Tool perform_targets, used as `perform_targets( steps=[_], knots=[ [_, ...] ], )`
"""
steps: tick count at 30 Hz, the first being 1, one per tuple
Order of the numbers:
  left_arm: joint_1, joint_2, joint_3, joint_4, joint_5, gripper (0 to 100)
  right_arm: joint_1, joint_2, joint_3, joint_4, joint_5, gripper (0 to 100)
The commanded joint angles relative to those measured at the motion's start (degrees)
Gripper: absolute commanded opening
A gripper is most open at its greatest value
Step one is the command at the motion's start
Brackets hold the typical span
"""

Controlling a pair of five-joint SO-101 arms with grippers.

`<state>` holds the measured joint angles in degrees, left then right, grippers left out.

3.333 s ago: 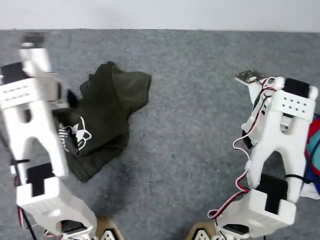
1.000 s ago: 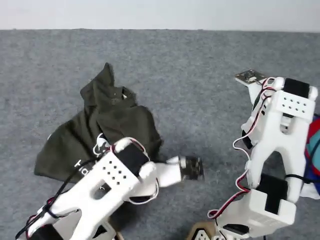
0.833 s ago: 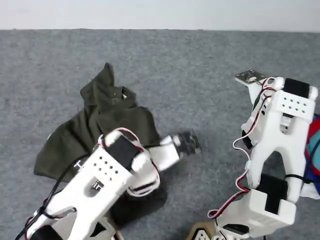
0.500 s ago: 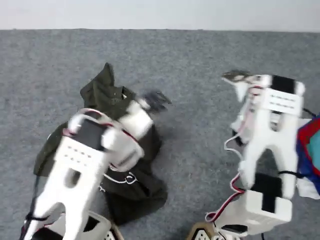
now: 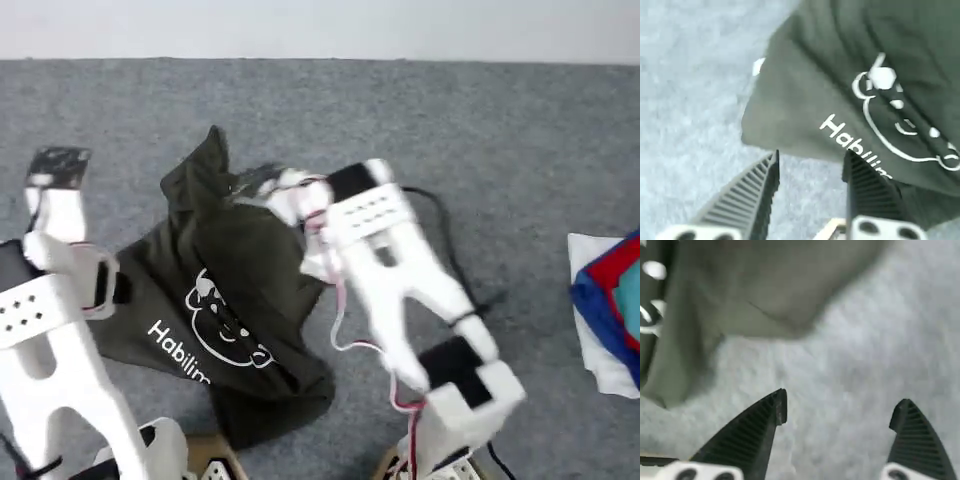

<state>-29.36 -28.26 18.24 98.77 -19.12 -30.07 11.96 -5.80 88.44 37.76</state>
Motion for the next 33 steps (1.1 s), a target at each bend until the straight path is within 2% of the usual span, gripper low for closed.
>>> perform_targets(
  steps=[1, 8, 12, 15, 17, 19, 21, 23, 24, 25, 27, 33],
  knots=[
    [-5.8, -1.49, 2.15, 1.76, 0.44, 20, -1.71, 7.96, -12.4, -0.13, -0.79, 33.8],
    [-14.07, -1.49, 4.97, 1.76, 0.26, 20, -1.89, 33.19, -45.71, 8.75, -0.62, 33.6],
    [-17.05, -1.49, 5.76, 1.76, -4.4, 20, -2.86, 47.08, -65.32, 14.37, -0.62, 33.6],
    [-18.99, -1.49, 6.64, 1.76, -5.98, 20, -3.12, 53.41, -74.64, 14.73, -0.7, 33.5],
    [-19.96, -1.49, 7.25, 1.76, -6.77, 20, -3.03, 54.46, -74.9, 14.73, -0.7, 33.2],
    [-20.66, -1.49, 8.13, 1.76, -7.21, 20, -2.86, 54.46, -72.79, 14.73, -0.53, 28.3],
    [-21.01, -1.49, 9.19, 1.76, -7.21, 20, -2.33, 54.46, -71.21, 14.73, -0.53, 17.1],
    [-20.92, -1.49, 10.33, 1.76, -7.21, 20, -1.63, 54.46, -70.68, 14.73, -0.79, 1.5],
    [-20.84, -1.49, 10.77, 1.76, -7.21, 20, -1.27, 54.46, -70.95, 14.73, -1.05, 0.2],
    [-20.84, -1.49, 11.3, 1.76, -7.21, 20, -0.75, 54.46, -71.03, 14.73, -1.85, 3.6],
    [-20.84, -1.49, 12.26, 1.67, -7.12, 20, 0.4, 54.2, -71.12, 14.73, -2.11, 0.4],
    [-20.84, -1.49, 14.9, 1.67, -7.12, 20, 4.0, 52.7, -70.59, 14.73, -2.11, 0.8]
  ],
)
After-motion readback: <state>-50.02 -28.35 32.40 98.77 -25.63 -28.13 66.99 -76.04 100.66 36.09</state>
